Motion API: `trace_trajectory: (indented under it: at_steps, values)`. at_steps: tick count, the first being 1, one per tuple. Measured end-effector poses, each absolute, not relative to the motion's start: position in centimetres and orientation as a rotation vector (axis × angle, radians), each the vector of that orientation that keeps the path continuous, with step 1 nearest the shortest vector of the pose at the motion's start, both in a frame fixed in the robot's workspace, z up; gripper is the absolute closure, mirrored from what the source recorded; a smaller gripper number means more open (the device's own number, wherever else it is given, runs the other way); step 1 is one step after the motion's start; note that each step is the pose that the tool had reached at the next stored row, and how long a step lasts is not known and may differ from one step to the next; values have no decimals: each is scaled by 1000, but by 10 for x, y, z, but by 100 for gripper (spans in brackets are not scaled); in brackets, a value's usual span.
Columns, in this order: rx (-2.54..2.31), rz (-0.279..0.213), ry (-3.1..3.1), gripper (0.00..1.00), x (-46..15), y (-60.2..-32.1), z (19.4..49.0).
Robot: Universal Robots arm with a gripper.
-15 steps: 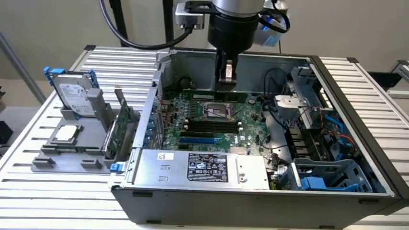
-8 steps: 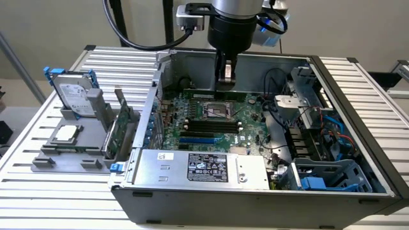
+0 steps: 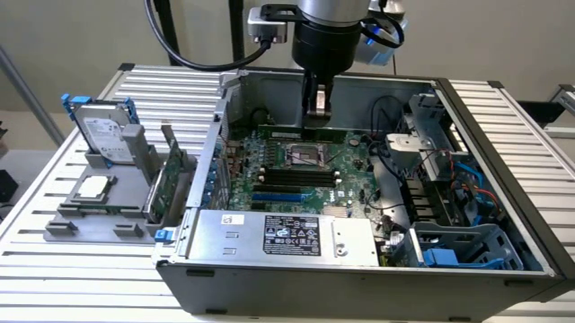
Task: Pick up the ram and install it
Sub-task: 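Insert the ram into the slot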
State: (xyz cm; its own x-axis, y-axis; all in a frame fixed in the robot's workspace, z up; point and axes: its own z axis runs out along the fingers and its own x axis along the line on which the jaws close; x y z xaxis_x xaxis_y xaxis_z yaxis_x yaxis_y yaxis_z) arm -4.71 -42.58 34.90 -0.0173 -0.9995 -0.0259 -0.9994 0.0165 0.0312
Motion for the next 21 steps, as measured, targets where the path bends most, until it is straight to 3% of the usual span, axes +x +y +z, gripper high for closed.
trace_trajectory:
  at_steps: [21]
  values:
    - [2200, -63, -2237, 100, -38, -410, 321]
